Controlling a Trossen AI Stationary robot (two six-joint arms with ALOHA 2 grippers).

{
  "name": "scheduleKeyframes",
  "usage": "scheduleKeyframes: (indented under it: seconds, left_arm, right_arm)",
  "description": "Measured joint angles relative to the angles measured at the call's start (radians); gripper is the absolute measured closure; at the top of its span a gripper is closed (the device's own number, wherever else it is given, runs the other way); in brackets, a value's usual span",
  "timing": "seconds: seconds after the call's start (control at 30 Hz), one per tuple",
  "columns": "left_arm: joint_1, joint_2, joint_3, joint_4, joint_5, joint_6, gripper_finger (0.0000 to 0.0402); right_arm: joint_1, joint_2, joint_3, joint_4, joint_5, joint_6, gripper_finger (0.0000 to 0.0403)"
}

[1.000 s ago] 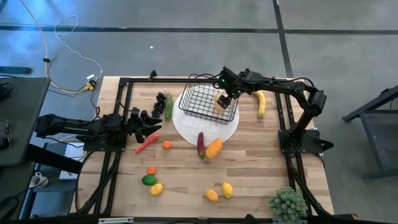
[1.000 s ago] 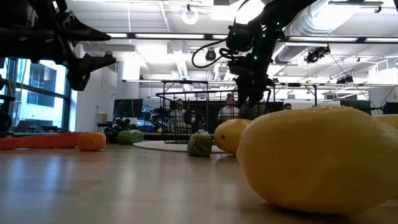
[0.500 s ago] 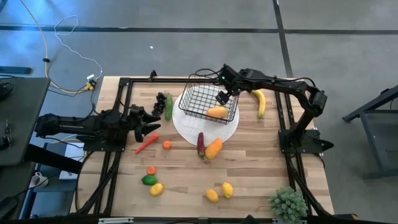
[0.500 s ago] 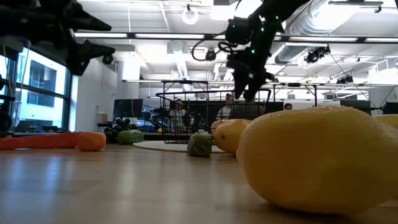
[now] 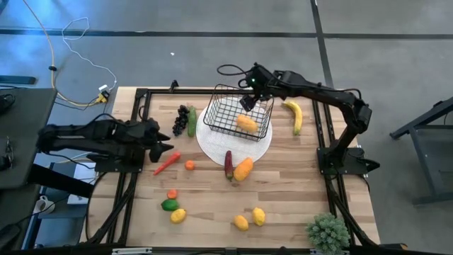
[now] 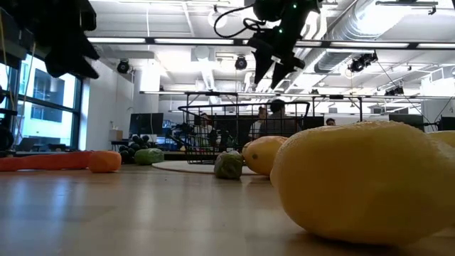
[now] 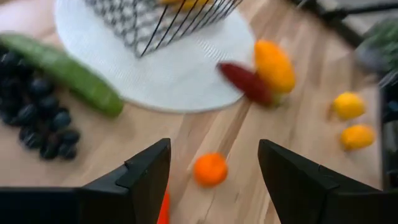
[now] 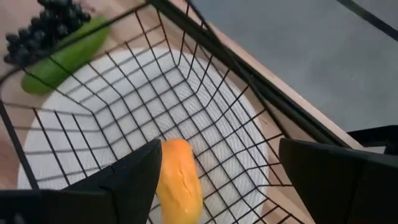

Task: Build produce basket
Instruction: Put the carrot into the wire basket

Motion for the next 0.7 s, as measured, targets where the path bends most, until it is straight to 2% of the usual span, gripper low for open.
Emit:
scheduleKeyframes:
  seconds: [0.23, 0.7]
  left_arm:
    - [0.0, 0.163, 0.0, -0.068, 0.031, -0.031, 0.017]
    - [0.0, 0.495, 0.0, -0.072, 0.03, -0.106, 0.017]
  right_arm:
    - [0.0, 0.0, 0.032, -0.014, 0.01, 0.01, 0.0098]
    - [-0.001, 0.0, 0.032, -0.048, 0.009, -0.001, 0.0098]
